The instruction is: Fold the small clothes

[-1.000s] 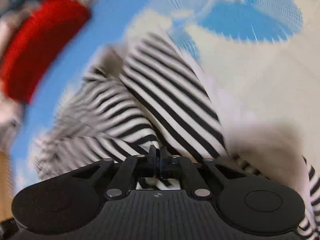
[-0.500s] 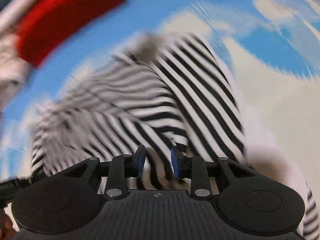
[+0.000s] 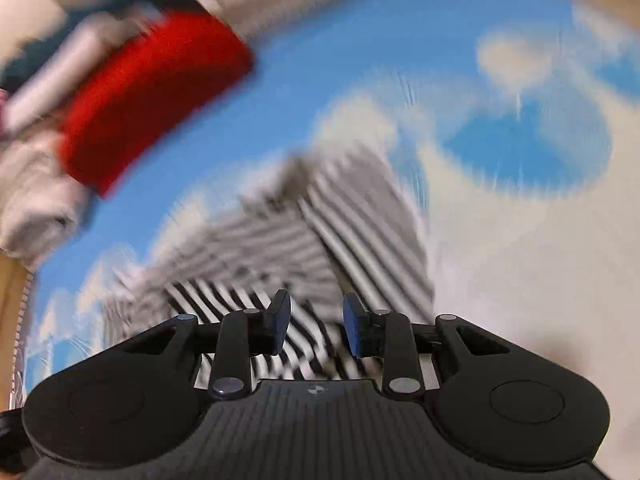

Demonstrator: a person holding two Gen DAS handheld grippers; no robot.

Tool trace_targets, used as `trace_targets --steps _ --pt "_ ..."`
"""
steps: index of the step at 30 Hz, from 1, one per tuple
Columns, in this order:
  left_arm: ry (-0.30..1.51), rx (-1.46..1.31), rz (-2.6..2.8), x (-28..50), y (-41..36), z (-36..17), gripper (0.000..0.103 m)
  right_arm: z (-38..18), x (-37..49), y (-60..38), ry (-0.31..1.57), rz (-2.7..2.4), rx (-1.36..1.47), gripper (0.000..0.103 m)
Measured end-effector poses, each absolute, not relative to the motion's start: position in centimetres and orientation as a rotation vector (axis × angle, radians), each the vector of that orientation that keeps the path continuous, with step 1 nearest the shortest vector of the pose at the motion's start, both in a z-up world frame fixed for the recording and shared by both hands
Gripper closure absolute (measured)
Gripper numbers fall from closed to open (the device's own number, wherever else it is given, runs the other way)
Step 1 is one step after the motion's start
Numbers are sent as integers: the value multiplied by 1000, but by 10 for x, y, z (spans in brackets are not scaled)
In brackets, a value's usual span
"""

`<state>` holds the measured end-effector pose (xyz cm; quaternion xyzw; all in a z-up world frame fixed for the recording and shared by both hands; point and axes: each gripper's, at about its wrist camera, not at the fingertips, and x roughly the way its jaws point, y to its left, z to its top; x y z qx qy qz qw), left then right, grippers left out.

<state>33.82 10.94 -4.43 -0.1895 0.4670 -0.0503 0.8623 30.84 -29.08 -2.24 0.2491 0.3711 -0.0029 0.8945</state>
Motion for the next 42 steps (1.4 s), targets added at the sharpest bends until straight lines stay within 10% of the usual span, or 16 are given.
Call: trace_targets --steps 13,17,26,29,30,32,39,42 --pt "1119 -403 -32 164 155 -61 73 -34 123 -366 863 -65 442 71" --pt "1133 -446 -12 152 159 -72 40 -60 106 -365 960 -60 450 70" --pt "1210 -484 -22 159 131 -103 30 -94 96 -351 1085 -102 422 59" --pt "1264 -394 21 156 123 -115 41 -105 95 -348 1138 -95 423 59" --pt "1279 -371 25 153 123 -118 71 -106 93 -348 1146 -101 422 59" --pt "1304 -360 10 148 128 -119 97 -109 91 -349 1155 -112 427 58" --pt "1262 -349 63 117 149 -103 96 -105 86 -349 1137 -78 449 53" --pt "1238 -441 63 116 158 -102 86 -108 89 -347 1151 -68 445 68"
